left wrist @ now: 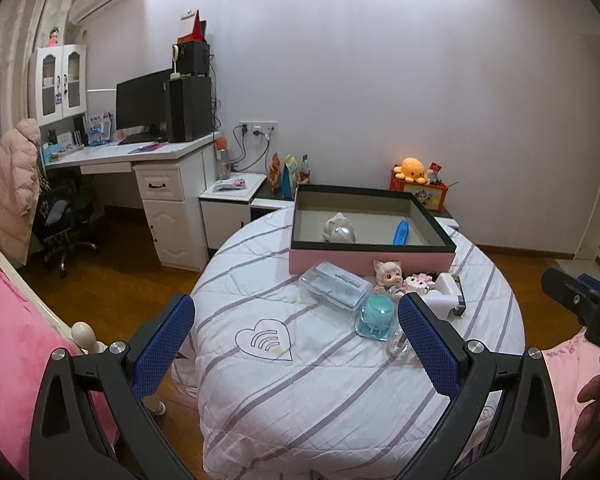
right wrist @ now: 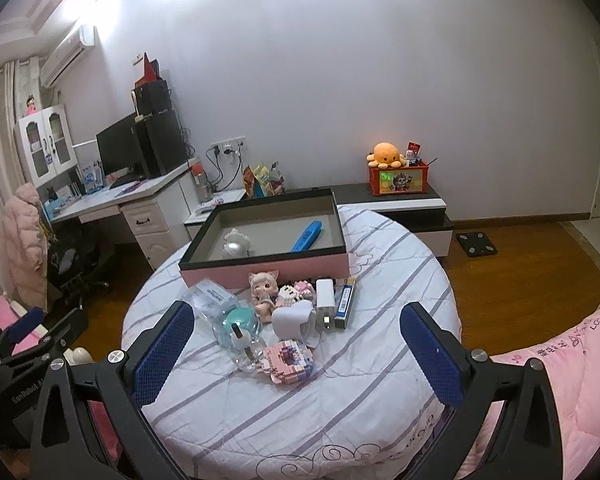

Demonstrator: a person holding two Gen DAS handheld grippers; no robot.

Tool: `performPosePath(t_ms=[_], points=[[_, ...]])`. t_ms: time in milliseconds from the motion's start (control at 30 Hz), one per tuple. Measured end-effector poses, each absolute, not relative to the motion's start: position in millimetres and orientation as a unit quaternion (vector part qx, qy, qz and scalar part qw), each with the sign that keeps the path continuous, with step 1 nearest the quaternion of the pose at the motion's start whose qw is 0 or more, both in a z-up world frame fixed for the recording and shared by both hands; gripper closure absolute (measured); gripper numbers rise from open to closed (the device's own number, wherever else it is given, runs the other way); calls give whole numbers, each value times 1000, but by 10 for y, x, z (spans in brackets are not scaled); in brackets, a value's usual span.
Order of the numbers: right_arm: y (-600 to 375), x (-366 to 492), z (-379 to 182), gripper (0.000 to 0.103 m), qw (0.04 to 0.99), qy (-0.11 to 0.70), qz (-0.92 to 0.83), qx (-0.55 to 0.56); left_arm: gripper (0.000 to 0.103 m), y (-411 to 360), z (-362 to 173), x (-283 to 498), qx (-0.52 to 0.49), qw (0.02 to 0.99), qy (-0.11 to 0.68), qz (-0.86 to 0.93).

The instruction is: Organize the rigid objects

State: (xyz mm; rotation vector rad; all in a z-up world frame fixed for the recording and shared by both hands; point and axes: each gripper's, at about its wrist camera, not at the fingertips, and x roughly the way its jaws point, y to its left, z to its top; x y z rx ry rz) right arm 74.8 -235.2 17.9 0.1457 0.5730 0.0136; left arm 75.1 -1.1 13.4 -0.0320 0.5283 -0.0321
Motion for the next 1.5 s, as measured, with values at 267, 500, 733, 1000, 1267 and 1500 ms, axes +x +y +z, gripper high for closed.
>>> performPosePath(t_ms=[267,500,733,1000,1267,1500], points=[[-2315,1000,-334,0,937,348,7,39,0,-146,-167,931,-9,953,302,-34],[-2291,1272,-847,0,915,403,21,25,0,-281,-420,1079,-1,942,332,-46],[-2224,1563,-1153,0,903,428,44,10,0,-382,-641,1250,0,933,357,-52],[-2279,1627,-1254,40,904,420,80,-1,0,-621,-806,1390,10,925,375,-69],[-2403,1586,-1237,40,907,415,74,-20,0,-998,-982,1551,9,913,394,-107],[-2583,1610,-1242,40,908,415,60,-18,17,-1057,-1199,1757,-16,904,413,-106]])
